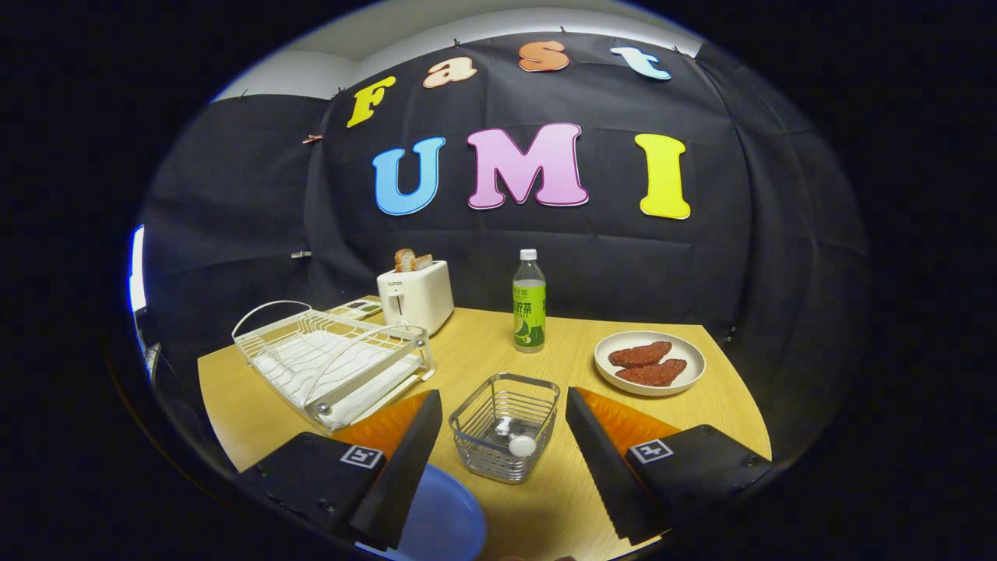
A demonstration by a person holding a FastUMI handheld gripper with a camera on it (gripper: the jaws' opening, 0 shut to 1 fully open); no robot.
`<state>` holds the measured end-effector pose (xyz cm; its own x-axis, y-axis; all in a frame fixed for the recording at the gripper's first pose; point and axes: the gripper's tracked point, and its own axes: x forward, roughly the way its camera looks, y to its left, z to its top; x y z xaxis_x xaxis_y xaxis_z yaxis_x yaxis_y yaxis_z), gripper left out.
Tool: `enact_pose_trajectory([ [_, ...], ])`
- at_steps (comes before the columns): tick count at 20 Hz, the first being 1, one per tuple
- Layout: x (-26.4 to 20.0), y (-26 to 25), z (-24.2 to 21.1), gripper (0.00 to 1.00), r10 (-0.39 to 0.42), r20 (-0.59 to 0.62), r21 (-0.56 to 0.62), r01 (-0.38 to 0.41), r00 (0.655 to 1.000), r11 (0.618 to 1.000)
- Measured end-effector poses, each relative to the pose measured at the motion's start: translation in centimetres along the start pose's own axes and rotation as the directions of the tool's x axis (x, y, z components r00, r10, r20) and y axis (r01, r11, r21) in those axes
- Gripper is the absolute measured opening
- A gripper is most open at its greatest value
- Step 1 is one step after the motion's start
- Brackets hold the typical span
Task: Take the plate from the dish rack, then take the spoon from the basket and place it into the plate.
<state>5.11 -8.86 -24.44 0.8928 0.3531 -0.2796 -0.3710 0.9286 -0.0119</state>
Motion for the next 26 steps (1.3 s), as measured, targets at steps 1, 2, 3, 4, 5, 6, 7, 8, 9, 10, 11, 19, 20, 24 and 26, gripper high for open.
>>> enact_pose_trajectory([
  [1, 0.4, -0.3, -0.3, 0.98, -0.010, 0.001, -0.014, 0.010, 1.000, 1.000],
  [2, 0.9, -0.2, -0.7, 0.98, -0.007, 0.003, -0.018, 0.007, 1.000, 1.000],
  [3, 1.3, 0.1, -1.1, 0.98, -0.001, 0.000, -0.016, 0.001, 1.000, 1.000],
  [4, 1.6, 0.3, -1.5, 0.98, 0.010, -0.002, -0.014, -0.010, 1.000, 1.000],
  [5, 2.0, 0.4, -1.6, 0.95, 0.008, -0.005, -0.021, -0.008, 1.000, 1.000],
  [6, 2.1, 0.2, -1.7, 0.86, 0.007, -0.001, -0.030, -0.007, 1.000, 1.000],
  [7, 2.2, 0.2, -1.6, 0.81, 0.006, 0.008, -0.039, -0.005, 1.000, 0.999],
  [8, 2.3, 0.4, -1.7, 0.73, 0.010, 0.013, -0.043, -0.010, 1.000, 0.999],
  [9, 2.5, 0.8, -1.7, 0.70, 0.024, 0.016, -0.040, -0.023, 1.000, 0.999],
  [10, 2.5, 0.8, -1.8, 0.66, 0.020, 0.016, -0.044, -0.019, 1.000, 0.999],
  [11, 2.7, 0.8, -2.1, 0.58, 0.020, 0.008, -0.046, -0.020, 1.000, 0.999],
  [19, 3.2, 0.7, -2.7, 0.19, 0.007, -0.045, -0.041, -0.009, 0.999, 0.999],
  [20, 3.2, 0.8, -2.7, 0.19, 0.009, -0.054, -0.046, -0.012, 0.998, 0.999],
  [24, 3.5, 0.6, -2.2, 0.16, 0.019, -0.085, -0.025, -0.021, 0.996, 0.999],
  [26, 3.3, 0.5, -1.9, 0.14, 0.026, -0.100, -0.015, -0.027, 0.995, 1.000],
])
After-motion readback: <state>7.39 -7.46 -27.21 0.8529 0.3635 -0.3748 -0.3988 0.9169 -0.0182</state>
